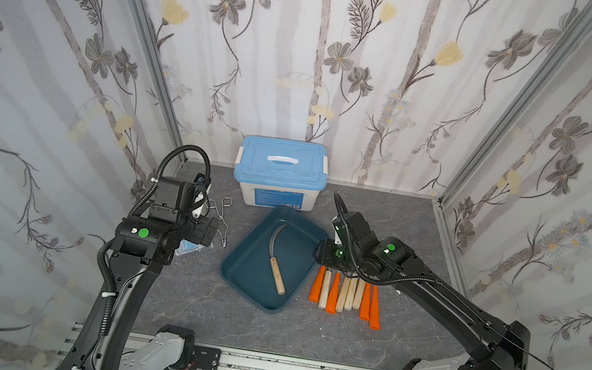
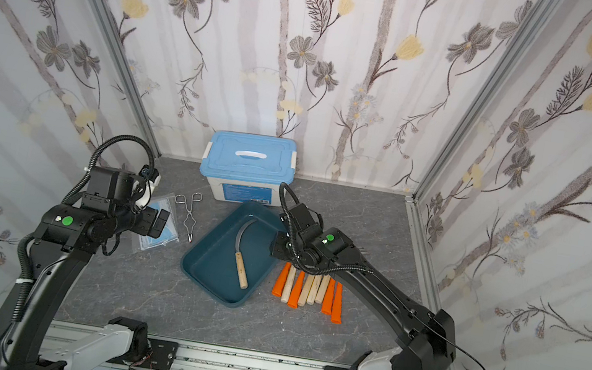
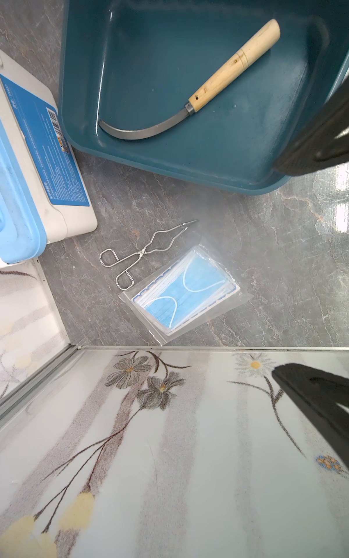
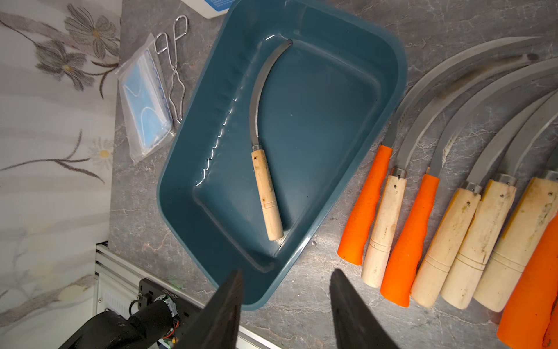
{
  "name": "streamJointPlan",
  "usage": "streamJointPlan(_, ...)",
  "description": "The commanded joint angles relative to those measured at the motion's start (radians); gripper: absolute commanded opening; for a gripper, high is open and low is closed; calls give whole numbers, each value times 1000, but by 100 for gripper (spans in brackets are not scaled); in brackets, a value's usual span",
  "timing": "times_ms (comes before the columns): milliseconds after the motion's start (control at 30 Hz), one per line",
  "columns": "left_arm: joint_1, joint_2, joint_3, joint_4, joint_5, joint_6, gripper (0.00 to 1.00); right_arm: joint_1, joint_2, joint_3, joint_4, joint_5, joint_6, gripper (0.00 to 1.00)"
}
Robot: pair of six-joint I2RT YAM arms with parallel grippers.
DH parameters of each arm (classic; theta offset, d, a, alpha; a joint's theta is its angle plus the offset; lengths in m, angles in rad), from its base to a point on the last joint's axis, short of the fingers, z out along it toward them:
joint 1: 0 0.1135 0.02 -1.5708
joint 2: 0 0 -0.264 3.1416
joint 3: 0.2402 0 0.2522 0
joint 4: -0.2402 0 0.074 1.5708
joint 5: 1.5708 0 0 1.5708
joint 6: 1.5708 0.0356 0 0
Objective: Put small sickles into storage boxes
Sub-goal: Place the sickle in the storage box, then pick up the sickle at the center of the board.
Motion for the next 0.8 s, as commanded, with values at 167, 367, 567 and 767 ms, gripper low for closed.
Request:
streamJointPlan(167,0,55,35,20,2,-28,100,-47,-230,-260,295,-43,157,100)
streamJointPlan(367,0,86,65,1,-3,-9,100,-106,-337,-395,425,-108,208,100)
streamJointPlan(567,0,111,80,-14,7,-24,100,-62,-225,-276,316,-98,127,86)
streamJointPlan(767,0,107,83,-17,-2,-10,100,-100,-204,-232,162,5,13,80)
